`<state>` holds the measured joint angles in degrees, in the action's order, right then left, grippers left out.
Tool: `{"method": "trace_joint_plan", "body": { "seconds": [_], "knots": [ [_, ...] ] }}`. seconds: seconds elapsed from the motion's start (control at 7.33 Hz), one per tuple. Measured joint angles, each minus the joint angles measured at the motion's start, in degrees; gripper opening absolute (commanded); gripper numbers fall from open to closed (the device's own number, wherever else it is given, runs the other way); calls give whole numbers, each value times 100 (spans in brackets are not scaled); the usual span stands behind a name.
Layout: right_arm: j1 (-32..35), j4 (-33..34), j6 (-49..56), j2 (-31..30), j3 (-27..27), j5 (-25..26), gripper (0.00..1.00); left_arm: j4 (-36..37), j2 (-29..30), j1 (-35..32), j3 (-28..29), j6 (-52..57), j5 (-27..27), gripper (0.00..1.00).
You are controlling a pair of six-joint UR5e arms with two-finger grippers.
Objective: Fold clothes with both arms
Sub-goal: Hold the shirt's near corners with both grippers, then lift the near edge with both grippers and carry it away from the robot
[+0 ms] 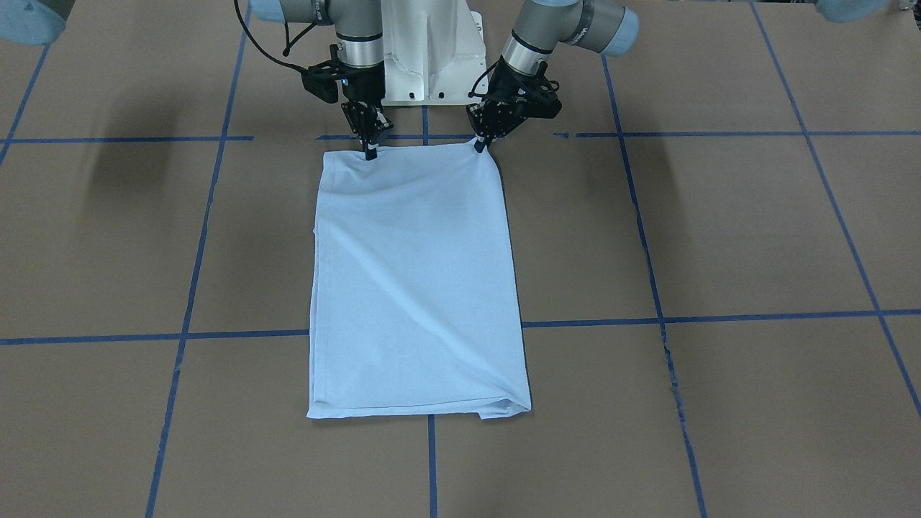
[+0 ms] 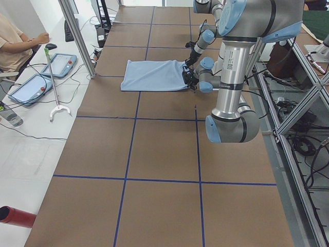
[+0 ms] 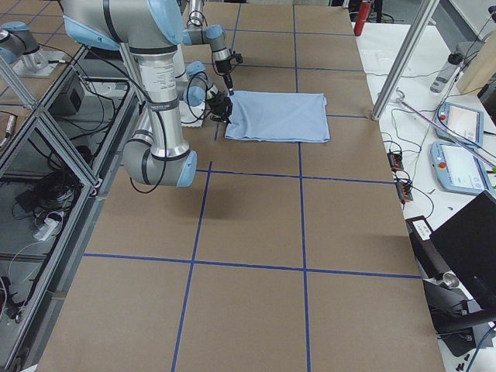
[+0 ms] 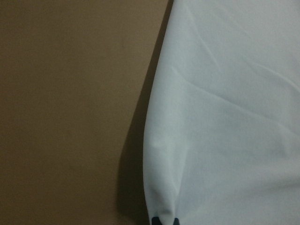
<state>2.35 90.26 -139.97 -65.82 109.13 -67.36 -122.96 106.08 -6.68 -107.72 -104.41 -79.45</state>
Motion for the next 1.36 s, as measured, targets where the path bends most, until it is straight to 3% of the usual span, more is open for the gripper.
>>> {"method": "trace_joint_plan", "body": {
  "seconds": [0.27, 0.55, 0.68, 1.09, 1.36],
  "knots": [
    [43, 2, 2, -3, 119, 13, 0, 3, -24, -16, -124, 34, -10, 0],
    [58, 96, 4, -57, 643, 26, 0, 149, -211, -38, -768, 87, -57, 0],
    [-7, 364, 4, -68, 1087, 28, 0, 550, -304, -40, -1330, 93, -148, 0],
    [-573, 2030, 1, -12, 2838, 30, 0, 2069, -330, -43, -2935, 95, -444, 0],
    [-698, 2634, 31, 128, 3236, 34, 0, 2760, -240, -45, -3430, 98, -675, 0]
  ]
}}
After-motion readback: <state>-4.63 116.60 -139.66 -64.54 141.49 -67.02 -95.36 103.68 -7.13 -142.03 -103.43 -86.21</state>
